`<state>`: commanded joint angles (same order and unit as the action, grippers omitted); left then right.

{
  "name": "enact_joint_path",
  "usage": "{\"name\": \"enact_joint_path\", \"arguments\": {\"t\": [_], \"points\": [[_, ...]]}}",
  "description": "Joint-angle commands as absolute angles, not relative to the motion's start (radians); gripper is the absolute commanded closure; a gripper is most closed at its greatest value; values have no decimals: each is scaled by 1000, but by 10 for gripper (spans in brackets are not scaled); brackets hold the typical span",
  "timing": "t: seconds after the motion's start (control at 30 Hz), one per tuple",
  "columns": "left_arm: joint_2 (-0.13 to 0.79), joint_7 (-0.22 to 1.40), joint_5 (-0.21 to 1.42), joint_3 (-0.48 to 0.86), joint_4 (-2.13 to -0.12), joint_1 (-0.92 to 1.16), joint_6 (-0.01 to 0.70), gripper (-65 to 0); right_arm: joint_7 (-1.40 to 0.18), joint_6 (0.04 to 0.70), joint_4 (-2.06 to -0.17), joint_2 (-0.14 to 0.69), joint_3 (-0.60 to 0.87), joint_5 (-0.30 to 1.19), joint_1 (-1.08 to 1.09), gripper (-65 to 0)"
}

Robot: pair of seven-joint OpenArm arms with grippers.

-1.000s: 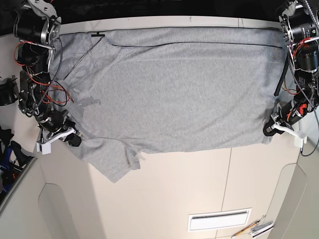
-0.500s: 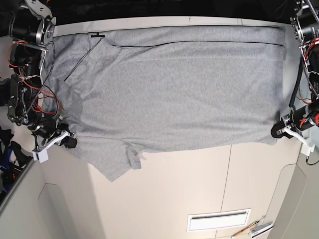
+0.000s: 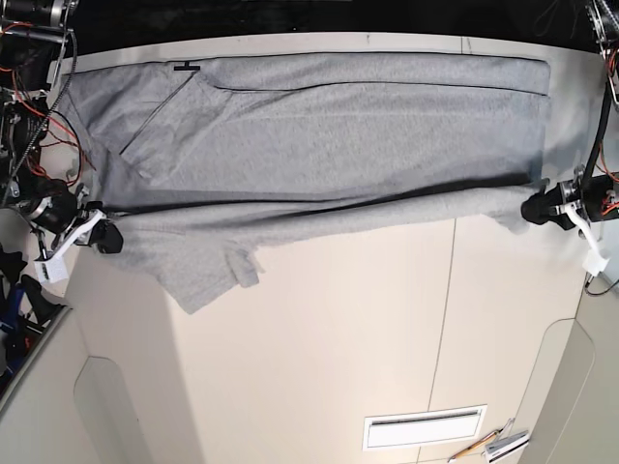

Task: Fold the T-shirt properly
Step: 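Lift the grasped edge and fold it over toward the first edge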

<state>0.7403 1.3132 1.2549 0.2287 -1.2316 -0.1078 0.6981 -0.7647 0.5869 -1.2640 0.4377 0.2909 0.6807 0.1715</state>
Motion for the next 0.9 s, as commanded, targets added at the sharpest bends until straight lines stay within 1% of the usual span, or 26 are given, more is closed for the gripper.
{"name": "enact_joint_path", "arguments": {"t": [0.2, 0.37, 0.53, 0.67, 0.8, 0.9], "points": [[757, 1336, 1268, 229, -1357, 13, 698, 0, -768, 587, -1380, 437, 313, 692, 38, 0], [765, 1339, 1267, 229, -1387, 60, 698, 0, -768, 587, -1450, 437, 347, 694, -48, 0], [774, 1351, 1268, 229, -1388, 70, 698, 0, -820, 587, -1463, 437, 393, 741, -91, 0], [793, 1370, 1273, 229, -1388, 88, 698, 0, -819, 587, -1463, 437, 418, 749, -130, 0], [815, 1396, 1325, 229, -1388, 115, 698, 0, -815, 588, -1462, 437, 421, 748, -170, 0], [815, 1396, 1329, 229, -1388, 125, 698, 0, -808, 587, -1462, 437, 421, 749, -190, 0]]}}
